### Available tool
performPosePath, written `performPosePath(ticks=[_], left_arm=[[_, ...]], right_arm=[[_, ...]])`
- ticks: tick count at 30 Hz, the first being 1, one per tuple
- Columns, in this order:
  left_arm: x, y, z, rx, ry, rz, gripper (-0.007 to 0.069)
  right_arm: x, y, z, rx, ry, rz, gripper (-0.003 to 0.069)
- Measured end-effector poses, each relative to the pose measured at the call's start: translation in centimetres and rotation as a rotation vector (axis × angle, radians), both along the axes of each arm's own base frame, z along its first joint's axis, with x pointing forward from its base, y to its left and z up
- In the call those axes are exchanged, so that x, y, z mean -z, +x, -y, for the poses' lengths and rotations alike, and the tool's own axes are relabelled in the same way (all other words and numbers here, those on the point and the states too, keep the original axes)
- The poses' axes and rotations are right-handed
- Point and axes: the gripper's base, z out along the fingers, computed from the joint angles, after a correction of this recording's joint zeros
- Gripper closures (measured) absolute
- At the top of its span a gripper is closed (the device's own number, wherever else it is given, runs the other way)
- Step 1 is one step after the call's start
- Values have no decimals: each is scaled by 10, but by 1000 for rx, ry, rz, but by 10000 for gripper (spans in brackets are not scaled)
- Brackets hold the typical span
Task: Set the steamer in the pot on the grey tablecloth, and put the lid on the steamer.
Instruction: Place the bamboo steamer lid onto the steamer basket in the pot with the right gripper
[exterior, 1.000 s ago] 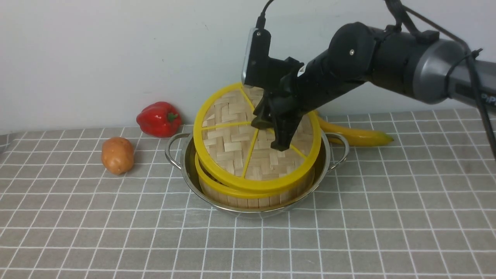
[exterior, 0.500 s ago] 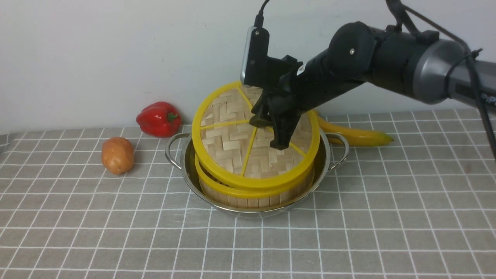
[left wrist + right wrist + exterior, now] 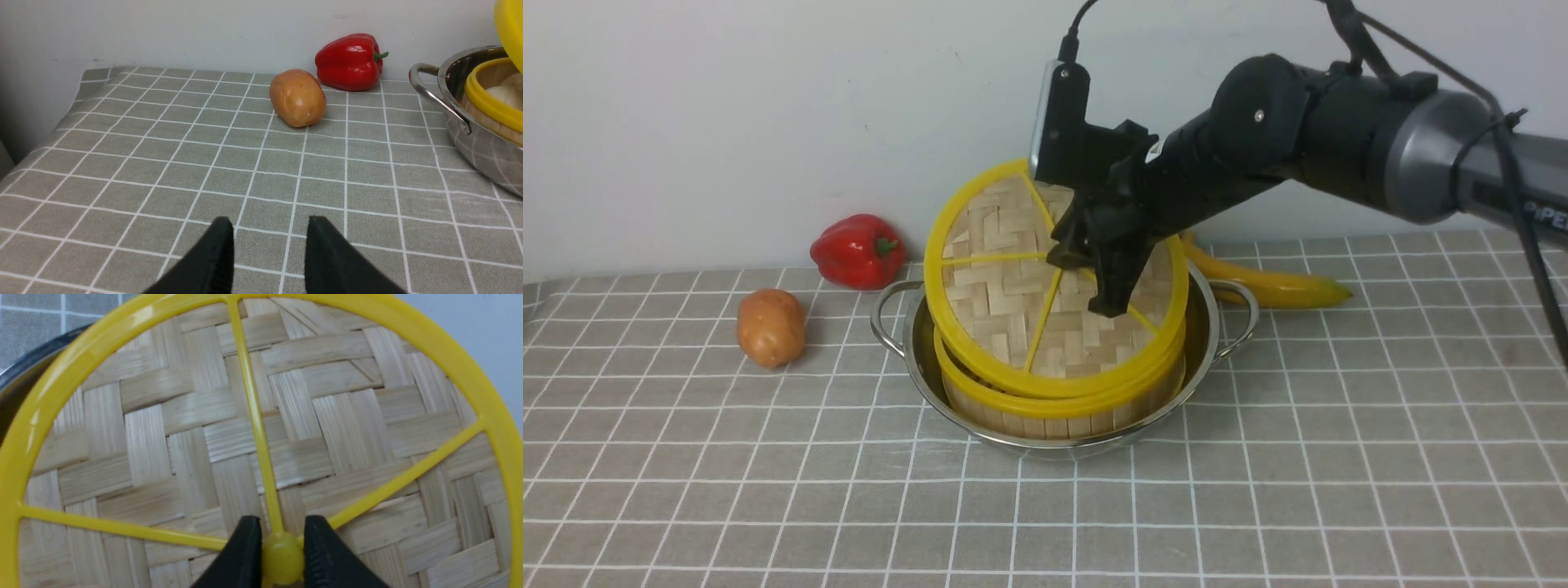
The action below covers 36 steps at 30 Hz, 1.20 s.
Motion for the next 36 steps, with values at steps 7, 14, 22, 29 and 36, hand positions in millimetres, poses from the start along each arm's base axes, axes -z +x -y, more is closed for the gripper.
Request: performPosePath(ticks=[7,14,22,29,36], left_arm=[[0,0,0,0,0,0,382],[0,0,0,0,0,0,382],[0,0,0,0,0,0,382],[0,0,0,0,0,0,382],[0,0,0,0,0,0,382]], right_arm=[[-38,-16,7,17,52,1,513],[-33,-23,10,34,24,-116,513],[-27,-19,8,34,18,-114,513],[-7,-10,4,18,-10,-93,513],[-8,-7,4,18,-6,-53,513]])
